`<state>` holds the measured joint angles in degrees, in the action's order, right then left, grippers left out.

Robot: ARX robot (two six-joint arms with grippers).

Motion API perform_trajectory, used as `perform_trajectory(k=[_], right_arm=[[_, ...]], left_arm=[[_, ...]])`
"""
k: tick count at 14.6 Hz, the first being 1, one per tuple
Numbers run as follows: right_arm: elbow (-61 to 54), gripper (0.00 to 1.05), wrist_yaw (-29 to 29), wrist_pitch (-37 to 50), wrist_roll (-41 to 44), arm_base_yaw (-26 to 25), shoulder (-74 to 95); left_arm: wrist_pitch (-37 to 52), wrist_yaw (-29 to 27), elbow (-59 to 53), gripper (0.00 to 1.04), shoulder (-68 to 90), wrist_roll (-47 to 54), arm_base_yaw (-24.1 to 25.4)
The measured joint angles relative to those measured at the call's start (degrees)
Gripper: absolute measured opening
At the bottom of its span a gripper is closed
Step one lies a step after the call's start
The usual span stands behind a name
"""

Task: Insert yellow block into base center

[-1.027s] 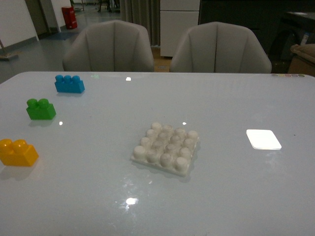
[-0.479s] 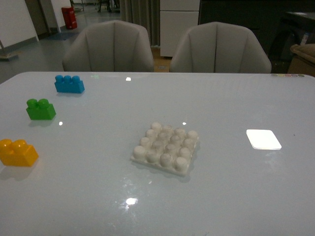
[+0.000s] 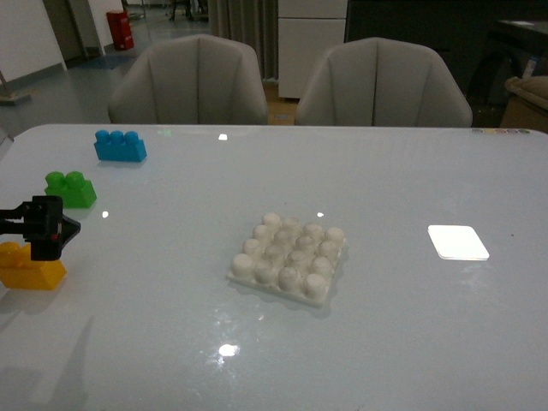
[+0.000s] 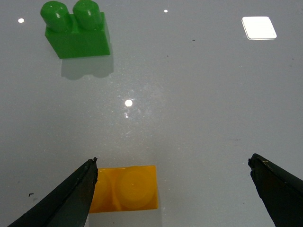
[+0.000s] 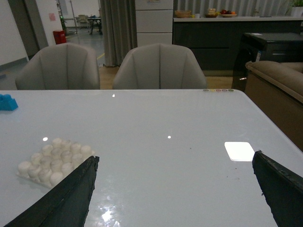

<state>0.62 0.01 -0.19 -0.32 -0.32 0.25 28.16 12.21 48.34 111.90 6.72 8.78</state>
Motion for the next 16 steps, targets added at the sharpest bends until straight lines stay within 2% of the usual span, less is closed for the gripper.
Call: perform_trajectory(k=[7,16], right_arm=[[0.00,0.98,0.00,0.00,0.00,0.00,0.00],[0.00,0.98,0.00,0.00,0.00,0.00,0.00]], left_arm=[[0.44,2.25,3.43,0.98,4.76,-0.20,5.09],[2.78,0.39,1.79,0.98,7.91,1.29,3.85]])
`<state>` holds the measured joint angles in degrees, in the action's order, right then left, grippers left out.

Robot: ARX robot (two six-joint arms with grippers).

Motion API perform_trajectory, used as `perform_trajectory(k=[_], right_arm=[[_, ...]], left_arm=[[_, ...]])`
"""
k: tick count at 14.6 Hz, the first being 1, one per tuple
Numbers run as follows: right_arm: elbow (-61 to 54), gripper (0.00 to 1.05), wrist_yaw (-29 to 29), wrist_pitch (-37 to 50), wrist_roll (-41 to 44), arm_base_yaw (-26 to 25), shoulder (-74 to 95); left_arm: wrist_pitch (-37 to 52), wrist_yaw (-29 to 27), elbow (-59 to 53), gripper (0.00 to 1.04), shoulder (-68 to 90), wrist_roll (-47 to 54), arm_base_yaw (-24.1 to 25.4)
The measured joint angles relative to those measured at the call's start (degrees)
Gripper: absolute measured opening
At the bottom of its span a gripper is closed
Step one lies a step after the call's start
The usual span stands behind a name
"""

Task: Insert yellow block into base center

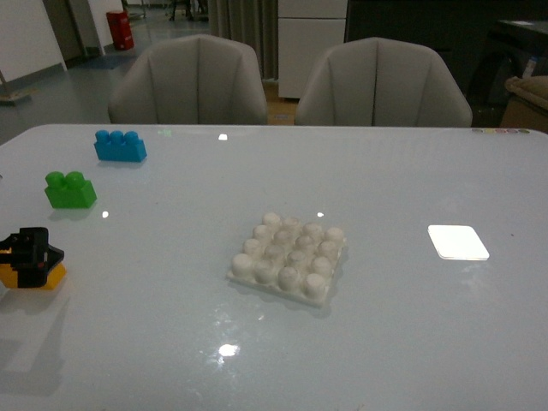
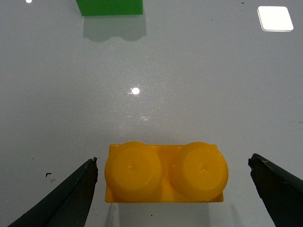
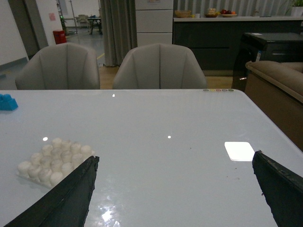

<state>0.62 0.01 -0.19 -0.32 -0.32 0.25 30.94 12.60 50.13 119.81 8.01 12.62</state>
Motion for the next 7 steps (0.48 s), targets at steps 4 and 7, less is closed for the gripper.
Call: perform_trajectory(k=[4,7], right_arm=[[0.00,0.98,0.00,0.00,0.00,0.00,0.00],[0.00,0.98,0.00,0.00,0.00,0.00,0.00]], left_arm=[[0.26,-1.79,-0.85,0.59,-1.36,0.63,-0.94],[-0.09,-2.14,-3.04,0.57,-4.90,1.01,-2.97]])
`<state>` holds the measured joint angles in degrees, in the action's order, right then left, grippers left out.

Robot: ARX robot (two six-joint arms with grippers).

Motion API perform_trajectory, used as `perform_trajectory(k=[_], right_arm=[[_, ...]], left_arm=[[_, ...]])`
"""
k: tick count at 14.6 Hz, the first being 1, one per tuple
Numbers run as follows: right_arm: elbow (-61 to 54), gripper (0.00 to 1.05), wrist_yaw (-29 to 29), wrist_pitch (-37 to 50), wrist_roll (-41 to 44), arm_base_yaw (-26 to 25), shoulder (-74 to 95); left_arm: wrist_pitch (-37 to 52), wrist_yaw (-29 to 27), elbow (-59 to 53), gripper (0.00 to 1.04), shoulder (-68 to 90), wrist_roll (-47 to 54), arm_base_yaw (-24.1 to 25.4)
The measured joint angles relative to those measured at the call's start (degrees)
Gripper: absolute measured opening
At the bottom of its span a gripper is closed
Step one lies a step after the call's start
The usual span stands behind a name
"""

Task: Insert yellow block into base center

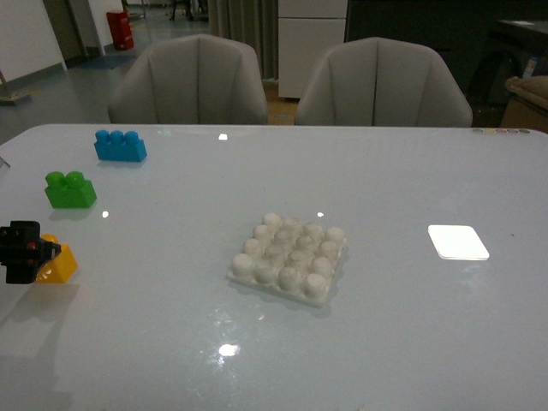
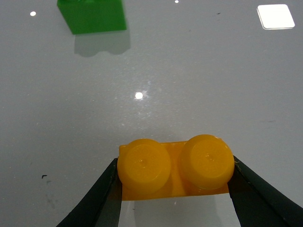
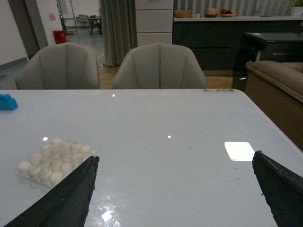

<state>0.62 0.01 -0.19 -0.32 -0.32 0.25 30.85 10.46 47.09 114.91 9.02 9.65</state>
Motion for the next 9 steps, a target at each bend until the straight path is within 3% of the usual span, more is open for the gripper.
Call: perform_trajectory(k=[3,4,8,9], right_arm=[[0.00,0.98,0.00,0.00,0.00,0.00,0.00],[0.00,0.98,-0.02,0.00,0.00,0.00,0.00],[0.00,0.98,0.00,0.00,0.00,0.00,0.00],[0.00,0.98,0.00,-0.02,0.00,0.00,0.00]], left_arm=[[-0.96,-0.09,-1.86,0.57,-8.24,-0.37,-4.72],[-1.11,-0.85,-2.38,0.57,-11.58,-1.27,-8.57],[-0.94,-9.40,0.26,0.57,-8.68,-6.16,-31.34],[-1.27,-13.51,6.54,0.57,-0.72,-9.77,-40.33]])
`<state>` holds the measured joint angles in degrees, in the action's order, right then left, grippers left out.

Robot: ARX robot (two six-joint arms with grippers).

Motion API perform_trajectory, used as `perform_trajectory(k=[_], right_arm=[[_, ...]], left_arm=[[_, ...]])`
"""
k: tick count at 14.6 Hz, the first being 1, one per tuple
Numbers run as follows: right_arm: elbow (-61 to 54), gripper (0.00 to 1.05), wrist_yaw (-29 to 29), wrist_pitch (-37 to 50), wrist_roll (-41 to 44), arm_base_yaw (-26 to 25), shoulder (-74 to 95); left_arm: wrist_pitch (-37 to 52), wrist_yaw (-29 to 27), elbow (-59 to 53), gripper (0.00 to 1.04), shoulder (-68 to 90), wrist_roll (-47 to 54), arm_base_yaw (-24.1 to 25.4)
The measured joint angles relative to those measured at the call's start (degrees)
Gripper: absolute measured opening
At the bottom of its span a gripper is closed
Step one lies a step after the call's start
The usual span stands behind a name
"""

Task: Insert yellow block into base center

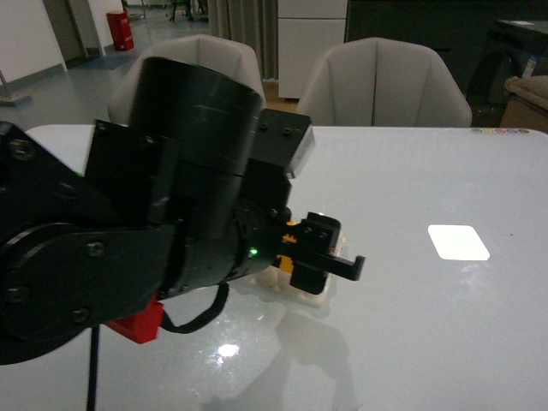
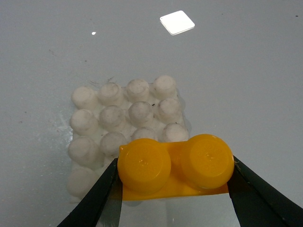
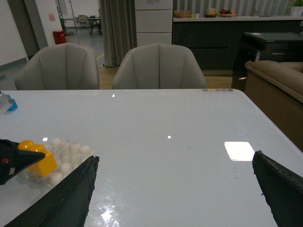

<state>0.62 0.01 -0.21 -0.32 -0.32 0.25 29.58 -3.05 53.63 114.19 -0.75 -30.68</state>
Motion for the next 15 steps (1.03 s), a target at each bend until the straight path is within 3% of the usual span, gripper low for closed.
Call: perform_trajectory(k=[4,15], right_arm=[[0.00,0.98,0.00,0.02,0.00,0.00,0.00],[0.00,0.98,-0.02,0.02,0.00,0.00,0.00]], left_arm=[[-4.24,-2.27,10.78,0.57,9.20,-3.34,1.18],[-4.42,-1.31,12.07,0.57,10.49,-3.96,1.77]])
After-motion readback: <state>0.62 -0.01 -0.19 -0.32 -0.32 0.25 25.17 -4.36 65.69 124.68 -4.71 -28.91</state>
